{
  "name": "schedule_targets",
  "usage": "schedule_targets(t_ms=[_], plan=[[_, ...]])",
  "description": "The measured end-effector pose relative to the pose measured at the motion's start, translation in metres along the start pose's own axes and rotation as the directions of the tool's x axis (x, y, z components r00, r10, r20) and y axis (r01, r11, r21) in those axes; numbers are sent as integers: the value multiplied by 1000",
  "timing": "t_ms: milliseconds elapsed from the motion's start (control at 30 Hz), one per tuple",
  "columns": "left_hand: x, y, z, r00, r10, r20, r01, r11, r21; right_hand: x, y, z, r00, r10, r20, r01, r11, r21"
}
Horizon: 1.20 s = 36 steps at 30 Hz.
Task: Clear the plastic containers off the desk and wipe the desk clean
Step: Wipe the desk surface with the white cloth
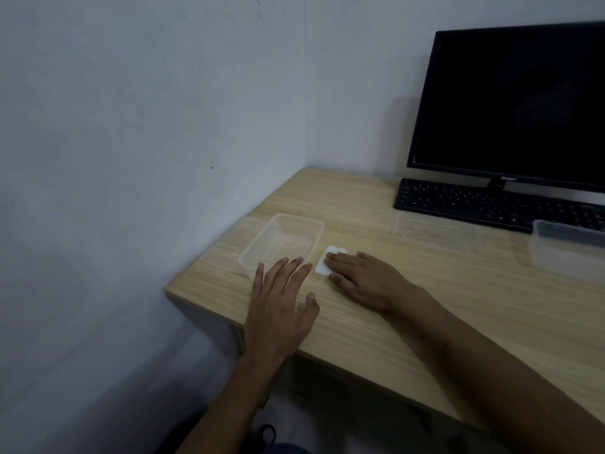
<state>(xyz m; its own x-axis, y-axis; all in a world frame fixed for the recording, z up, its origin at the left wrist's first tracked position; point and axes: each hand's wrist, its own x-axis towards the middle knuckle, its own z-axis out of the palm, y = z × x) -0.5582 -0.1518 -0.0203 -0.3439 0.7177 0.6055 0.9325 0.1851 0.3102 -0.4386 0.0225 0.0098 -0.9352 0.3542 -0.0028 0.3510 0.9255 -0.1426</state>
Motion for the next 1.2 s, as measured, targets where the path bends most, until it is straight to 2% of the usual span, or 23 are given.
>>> schedule_targets(t_ms=[467, 967, 1200], plan=[[0, -1, 1, 1000, 13, -12, -13, 1000, -7, 25, 19, -4, 998, -64, -24, 65, 996, 58], [-1, -4, 4, 1000, 9, 7, -9, 1000, 21, -3, -27, -5, 984, -177, -25, 176, 983, -41], [-1, -3, 3, 1000, 11, -4, -11, 1000, 16, -23, -44, -2, 978, -199, -55, 198, 980, -17]])
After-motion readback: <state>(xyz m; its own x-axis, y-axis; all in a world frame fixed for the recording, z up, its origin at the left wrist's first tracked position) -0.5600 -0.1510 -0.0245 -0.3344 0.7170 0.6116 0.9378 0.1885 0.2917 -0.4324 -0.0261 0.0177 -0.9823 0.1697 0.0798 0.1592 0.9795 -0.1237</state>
